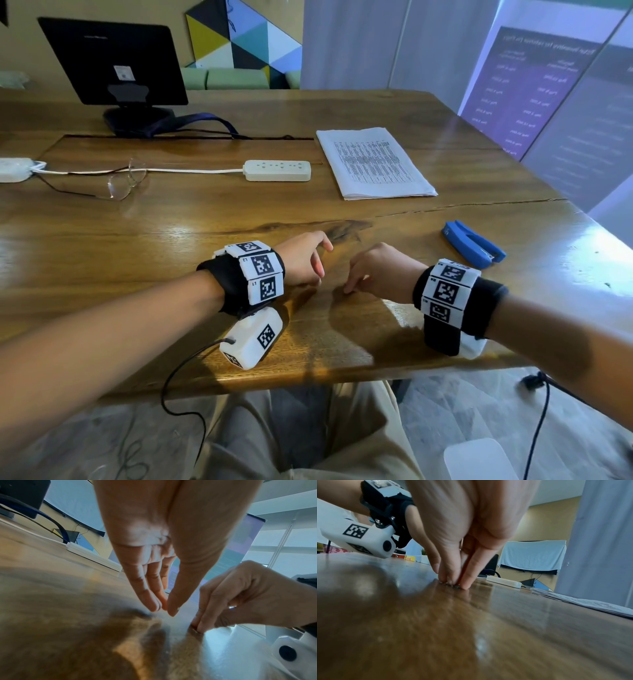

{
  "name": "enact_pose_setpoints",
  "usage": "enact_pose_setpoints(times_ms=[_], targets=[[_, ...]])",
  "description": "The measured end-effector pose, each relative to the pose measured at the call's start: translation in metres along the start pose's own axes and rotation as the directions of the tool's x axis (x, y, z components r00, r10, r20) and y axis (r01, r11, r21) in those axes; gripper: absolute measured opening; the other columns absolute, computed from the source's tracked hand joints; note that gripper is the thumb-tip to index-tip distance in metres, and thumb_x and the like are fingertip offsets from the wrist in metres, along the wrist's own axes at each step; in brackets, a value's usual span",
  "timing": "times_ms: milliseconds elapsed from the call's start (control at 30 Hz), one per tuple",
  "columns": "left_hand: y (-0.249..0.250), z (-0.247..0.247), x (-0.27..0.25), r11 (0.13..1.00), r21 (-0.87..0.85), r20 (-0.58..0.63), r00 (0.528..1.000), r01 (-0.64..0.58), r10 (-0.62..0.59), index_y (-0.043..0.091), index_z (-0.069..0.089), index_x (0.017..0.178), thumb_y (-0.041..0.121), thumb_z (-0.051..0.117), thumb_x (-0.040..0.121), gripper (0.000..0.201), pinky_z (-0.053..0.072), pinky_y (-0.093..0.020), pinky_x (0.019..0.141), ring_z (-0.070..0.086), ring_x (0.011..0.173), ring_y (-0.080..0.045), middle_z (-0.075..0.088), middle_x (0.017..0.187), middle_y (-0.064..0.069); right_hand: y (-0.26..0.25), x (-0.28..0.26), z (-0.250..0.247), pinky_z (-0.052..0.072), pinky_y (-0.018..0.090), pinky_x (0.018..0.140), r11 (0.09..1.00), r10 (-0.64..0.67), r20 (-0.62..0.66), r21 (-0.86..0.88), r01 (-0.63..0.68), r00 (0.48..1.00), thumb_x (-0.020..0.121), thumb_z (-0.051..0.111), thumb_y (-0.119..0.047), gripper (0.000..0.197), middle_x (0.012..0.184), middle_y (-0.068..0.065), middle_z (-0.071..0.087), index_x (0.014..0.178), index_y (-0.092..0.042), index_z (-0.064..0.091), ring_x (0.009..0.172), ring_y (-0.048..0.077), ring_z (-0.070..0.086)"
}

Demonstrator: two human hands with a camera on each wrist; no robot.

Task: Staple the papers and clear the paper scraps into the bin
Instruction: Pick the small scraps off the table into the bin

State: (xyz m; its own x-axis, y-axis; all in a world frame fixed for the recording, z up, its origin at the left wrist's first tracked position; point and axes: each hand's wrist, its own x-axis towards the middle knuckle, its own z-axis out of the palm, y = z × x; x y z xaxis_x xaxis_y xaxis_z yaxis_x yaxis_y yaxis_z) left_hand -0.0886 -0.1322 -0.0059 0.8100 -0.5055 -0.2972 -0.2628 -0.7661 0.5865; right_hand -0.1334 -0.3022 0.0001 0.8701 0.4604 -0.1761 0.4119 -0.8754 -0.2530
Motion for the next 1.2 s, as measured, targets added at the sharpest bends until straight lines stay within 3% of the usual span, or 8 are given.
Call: enact_pose_setpoints(times_ms=[167,300,433,567,767,1000,1100,1200], targets=[[0.007,0.003,-0.001,0.999,0.023,0.007,0.999,-0.034,0.034,0.021,0.045,0.128,0.009,0.07,0.079,0.056,0.05,-0.032,0.086,0.062,0.087,-0.014,0.066,0.085,0.006,-0.002,-0.001,0.0,0.036,0.012,0.085,1.0,-0.008,0.0,-0.027,0.008,1.0,0.088,0.06,-0.012,0.02,0.105,-0.003,0.068,0.099,-0.018,0.075,0.097,0.012,0.06],[0.009,0.005,-0.002,0.999,0.029,0.014,0.999,-0.046,0.045,0.02,0.045,0.127,0.007,0.068,0.079,0.055,0.049,-0.03,0.081,0.061,0.084,-0.013,0.066,0.085,0.007,-0.003,0.0,0.0,0.043,0.016,0.087,0.999,0.022,-0.011,-0.026,-0.022,1.0,0.087,0.062,-0.015,0.017,0.102,-0.005,0.07,0.096,-0.021,0.076,0.089,0.008,0.059],[0.01,0.004,-0.004,0.999,0.011,0.017,0.999,-0.047,0.047,0.019,0.046,0.127,0.005,0.069,0.078,0.056,0.05,-0.032,0.083,0.061,0.083,-0.014,0.065,0.083,0.006,0.0,0.003,-0.002,0.04,0.008,0.075,0.999,0.049,0.001,0.02,-0.049,0.999,0.084,0.066,-0.015,0.015,0.095,-0.005,0.072,0.092,-0.023,0.076,0.08,0.003,0.057],[0.011,0.003,-0.005,0.999,0.0,0.019,0.999,-0.039,0.039,0.019,0.046,0.126,0.005,0.071,0.077,0.056,0.052,-0.035,0.087,0.062,0.085,-0.015,0.065,0.082,0.006,0.001,0.004,-0.003,0.042,0.016,0.078,0.997,0.056,0.052,0.04,-0.059,0.997,0.085,0.063,-0.012,0.017,0.094,-0.005,0.07,0.087,-0.024,0.075,0.079,0.005,0.055],[0.014,0.009,-0.005,0.998,0.042,0.053,0.998,-0.046,0.043,0.017,0.048,0.126,0.008,0.073,0.077,0.056,0.053,-0.037,0.09,0.065,0.093,-0.019,0.066,0.092,0.0,0.001,0.003,0.001,0.039,0.018,0.077,0.995,0.064,0.094,0.066,-0.07,0.994,0.088,0.051,-0.005,0.022,0.091,-0.006,0.063,0.092,-0.017,0.07,0.081,0.008,0.053],[0.02,0.018,0.001,0.982,0.169,0.028,0.996,-0.088,0.084,0.013,0.051,0.114,0.016,0.075,0.077,0.044,0.049,-0.03,0.081,0.065,0.094,-0.016,0.072,0.099,-0.001,0.022,0.003,-0.004,0.044,0.027,0.071,0.949,0.135,-0.049,0.295,-0.114,0.99,0.084,0.054,-0.001,0.024,0.074,-0.005,0.057,0.074,-0.022,0.056,0.066,0.011,0.05],[0.023,0.02,0.006,0.985,0.147,0.032,0.995,-0.093,0.089,0.013,0.052,0.118,0.012,0.075,0.077,0.047,0.045,-0.023,0.076,0.062,0.083,-0.011,0.073,0.097,-0.003,0.029,-0.001,-0.004,0.043,0.021,0.066,0.944,0.168,-0.03,0.291,-0.152,0.985,0.084,0.054,-0.002,0.032,0.072,-0.008,0.056,0.07,-0.03,0.05,0.063,0.007,0.049],[0.028,0.02,0.011,0.987,0.133,0.027,0.996,-0.092,0.09,0.013,0.053,0.123,0.011,0.075,0.077,0.051,0.045,-0.023,0.079,0.065,0.088,-0.012,0.074,0.097,-0.003,0.029,-0.004,0.001,0.038,0.016,0.062,0.954,0.187,0.018,0.234,-0.186,0.982,0.085,0.054,-0.005,0.035,0.074,-0.012,0.054,0.068,-0.033,0.046,0.066,0.004,0.049]])
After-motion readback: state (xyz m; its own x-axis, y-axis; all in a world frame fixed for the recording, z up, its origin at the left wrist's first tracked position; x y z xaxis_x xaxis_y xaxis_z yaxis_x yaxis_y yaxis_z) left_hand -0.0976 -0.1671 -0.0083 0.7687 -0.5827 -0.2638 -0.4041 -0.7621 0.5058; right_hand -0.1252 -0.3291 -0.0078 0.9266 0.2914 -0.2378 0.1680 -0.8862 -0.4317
